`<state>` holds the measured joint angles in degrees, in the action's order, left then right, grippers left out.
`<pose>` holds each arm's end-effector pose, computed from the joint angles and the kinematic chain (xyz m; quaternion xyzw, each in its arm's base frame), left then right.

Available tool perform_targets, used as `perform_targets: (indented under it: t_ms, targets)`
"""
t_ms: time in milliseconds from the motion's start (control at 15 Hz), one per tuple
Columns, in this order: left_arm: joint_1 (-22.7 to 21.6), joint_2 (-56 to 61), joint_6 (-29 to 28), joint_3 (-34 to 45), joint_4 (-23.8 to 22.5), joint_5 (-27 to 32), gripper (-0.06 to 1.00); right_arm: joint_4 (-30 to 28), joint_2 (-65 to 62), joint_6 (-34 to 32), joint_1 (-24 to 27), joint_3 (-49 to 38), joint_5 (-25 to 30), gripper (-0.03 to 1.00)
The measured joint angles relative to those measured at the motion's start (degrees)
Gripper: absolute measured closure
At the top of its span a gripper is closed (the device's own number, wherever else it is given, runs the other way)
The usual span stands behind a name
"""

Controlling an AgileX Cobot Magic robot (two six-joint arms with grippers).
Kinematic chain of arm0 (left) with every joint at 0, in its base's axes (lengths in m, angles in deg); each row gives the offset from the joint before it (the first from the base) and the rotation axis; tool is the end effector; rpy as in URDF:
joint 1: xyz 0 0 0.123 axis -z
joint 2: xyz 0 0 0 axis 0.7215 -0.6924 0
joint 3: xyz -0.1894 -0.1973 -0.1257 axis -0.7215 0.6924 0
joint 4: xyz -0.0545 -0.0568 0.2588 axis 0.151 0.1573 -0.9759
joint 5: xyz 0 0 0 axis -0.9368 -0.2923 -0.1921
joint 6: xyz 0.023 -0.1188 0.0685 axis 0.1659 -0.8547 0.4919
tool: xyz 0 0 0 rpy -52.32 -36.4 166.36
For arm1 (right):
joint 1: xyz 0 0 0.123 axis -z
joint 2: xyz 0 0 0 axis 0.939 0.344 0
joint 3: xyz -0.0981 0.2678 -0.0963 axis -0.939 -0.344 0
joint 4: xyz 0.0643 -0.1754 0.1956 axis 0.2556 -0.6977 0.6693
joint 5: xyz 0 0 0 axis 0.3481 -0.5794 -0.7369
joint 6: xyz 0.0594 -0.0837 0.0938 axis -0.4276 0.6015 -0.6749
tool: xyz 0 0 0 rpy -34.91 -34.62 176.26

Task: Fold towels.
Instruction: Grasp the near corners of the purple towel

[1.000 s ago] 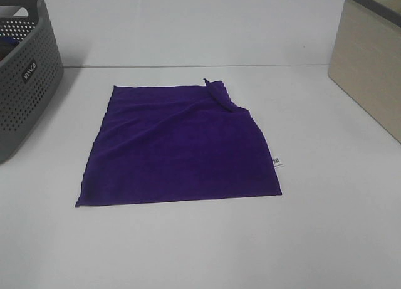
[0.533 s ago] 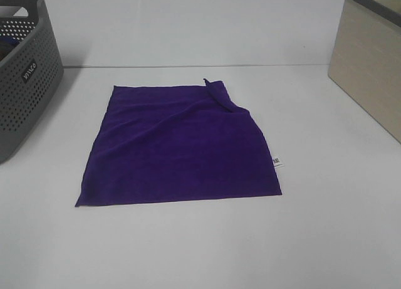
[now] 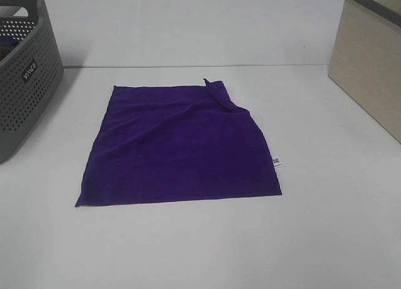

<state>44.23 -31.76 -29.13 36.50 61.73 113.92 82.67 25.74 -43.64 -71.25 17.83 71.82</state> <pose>0.0377 0.0014 0.2686 0.0237 0.8464 0.0330 0.5310 0.0377 0.0010 0.2662 -0.0378 0.8491 -0.0108 0.5268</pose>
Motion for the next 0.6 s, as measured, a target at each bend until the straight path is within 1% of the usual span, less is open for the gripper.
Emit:
perform_targets:
  t_ms: [600]
  targets:
    - [0.00, 0.00, 0.23, 0.00, -0.52, 0.00, -0.04, 0.00, 0.00, 0.00, 0.00, 0.00, 0.00, 0.01]
